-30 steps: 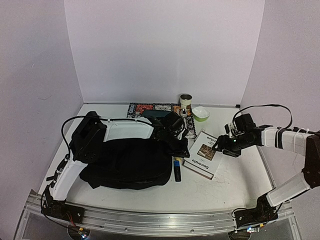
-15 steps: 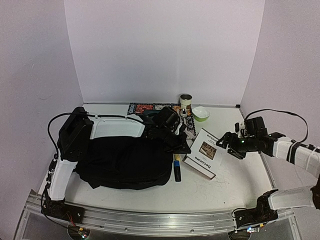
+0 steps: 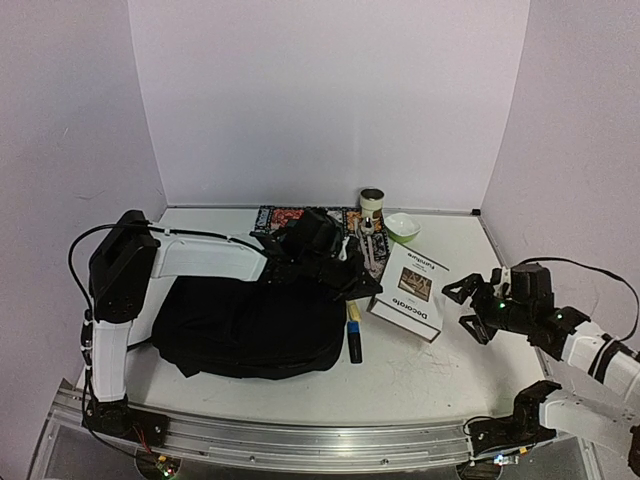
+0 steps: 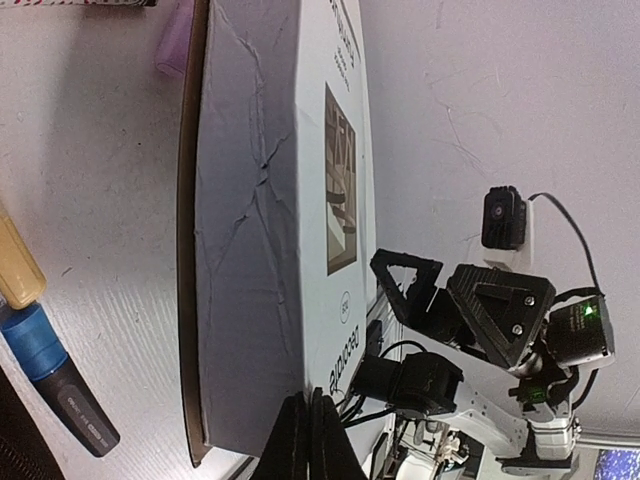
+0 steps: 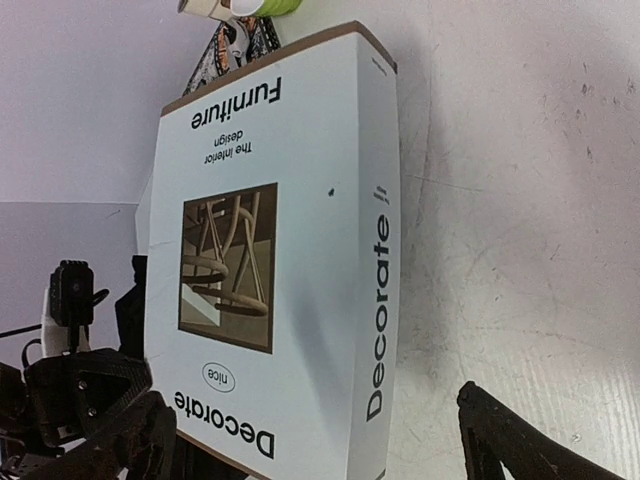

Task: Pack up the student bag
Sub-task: Grab the book at the center of the board, then pass from the left arm to the right

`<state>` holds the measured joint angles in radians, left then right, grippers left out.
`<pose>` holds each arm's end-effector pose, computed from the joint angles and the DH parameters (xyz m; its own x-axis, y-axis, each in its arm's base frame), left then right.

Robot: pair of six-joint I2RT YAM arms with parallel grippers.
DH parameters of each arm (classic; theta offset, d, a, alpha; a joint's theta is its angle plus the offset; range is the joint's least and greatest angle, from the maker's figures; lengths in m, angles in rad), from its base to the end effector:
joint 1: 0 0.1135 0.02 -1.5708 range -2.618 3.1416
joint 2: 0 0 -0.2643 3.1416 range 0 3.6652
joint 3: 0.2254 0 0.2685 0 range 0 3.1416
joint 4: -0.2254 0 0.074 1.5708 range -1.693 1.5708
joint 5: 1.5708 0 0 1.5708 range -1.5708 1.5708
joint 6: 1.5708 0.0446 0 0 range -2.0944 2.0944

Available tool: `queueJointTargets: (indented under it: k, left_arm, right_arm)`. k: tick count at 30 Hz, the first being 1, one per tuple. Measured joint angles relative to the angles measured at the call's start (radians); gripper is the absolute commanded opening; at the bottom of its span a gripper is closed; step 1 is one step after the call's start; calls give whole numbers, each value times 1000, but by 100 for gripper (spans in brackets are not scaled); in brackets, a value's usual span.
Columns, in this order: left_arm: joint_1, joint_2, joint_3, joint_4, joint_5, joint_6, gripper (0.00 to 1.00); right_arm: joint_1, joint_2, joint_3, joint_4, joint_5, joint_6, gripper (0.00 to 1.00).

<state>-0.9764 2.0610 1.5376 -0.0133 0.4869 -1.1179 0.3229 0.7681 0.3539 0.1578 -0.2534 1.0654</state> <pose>0.2619 -0.4247 0.2099 -0.9862 0.0399 -0.1609 0.1615 0.4517 -0.8774 0.1927 0.0763 0.2170 -0.5864 0.6970 -0.4127 -0.0496 0.4776 0.8772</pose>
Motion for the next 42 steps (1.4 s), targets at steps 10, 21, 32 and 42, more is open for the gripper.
queueJointTargets:
  k: [10, 21, 32, 42]
  left_arm:
    - [-7, -54, -43, 92, -113, -110, 0]
    - [-54, -59, -43, 155, -219, -186, 0]
    - [-72, -59, -82, 264, -266, -264, 0]
    - [-78, -70, -164, 374, -299, -342, 0]
  right_arm:
    - [117, -134, -64, 101, 80, 235, 98]
    - [341, -45, -90, 289, 302, 383, 98]
    - [413, 66, -127, 509, 480, 475, 98]
    - [419, 210, -134, 730, 549, 480, 89]
